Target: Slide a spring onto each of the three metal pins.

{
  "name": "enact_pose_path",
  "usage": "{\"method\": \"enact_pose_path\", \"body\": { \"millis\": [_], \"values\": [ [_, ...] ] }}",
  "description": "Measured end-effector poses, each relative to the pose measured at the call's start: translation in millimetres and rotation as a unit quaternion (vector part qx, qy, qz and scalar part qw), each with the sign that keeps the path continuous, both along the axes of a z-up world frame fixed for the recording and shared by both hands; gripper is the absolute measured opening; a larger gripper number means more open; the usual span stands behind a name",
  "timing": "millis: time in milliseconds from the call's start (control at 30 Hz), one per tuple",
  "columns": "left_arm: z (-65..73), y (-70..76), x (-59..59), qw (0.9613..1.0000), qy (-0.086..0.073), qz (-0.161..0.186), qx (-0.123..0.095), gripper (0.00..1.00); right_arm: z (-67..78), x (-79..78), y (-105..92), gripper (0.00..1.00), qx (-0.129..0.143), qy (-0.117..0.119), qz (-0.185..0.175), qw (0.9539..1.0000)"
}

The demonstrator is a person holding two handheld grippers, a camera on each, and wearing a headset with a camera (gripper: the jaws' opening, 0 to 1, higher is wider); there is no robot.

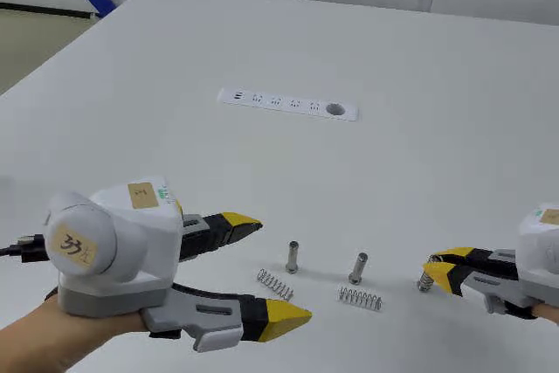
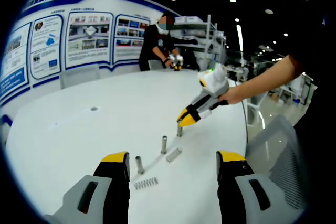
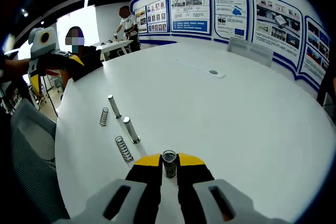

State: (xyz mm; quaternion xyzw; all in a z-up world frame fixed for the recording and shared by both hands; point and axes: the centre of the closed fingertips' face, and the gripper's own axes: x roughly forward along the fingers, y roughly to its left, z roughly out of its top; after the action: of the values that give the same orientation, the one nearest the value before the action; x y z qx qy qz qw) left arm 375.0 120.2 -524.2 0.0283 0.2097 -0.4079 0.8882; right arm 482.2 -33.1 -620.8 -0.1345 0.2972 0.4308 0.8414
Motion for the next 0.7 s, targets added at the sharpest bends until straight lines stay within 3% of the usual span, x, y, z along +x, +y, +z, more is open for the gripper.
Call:
{"method": "enact_pose_path", "body": {
  "millis": [100,367,700],
  "values": [
    [1.6,-0.9,0.1,1.0,0.0,0.002,-0.007,0.68,-7.1,-0.4,1.5,0.11,-0.005,0.003,-0.004,1.0],
    [1.0,-0.4,-1.4,1.0,0.0,0.001,-0.004,0.68,-3.8,5.1,-0.5,0.11,-0.004,-0.002,-0.011,0.9999],
    [2.4,-2.4,-2.4,1.0,-0.002,-0.002,-0.005,0.68,1.3,-0.7,-3.6,0.13,-0.001,0.001,-0.008,1.0]
  ]
}}
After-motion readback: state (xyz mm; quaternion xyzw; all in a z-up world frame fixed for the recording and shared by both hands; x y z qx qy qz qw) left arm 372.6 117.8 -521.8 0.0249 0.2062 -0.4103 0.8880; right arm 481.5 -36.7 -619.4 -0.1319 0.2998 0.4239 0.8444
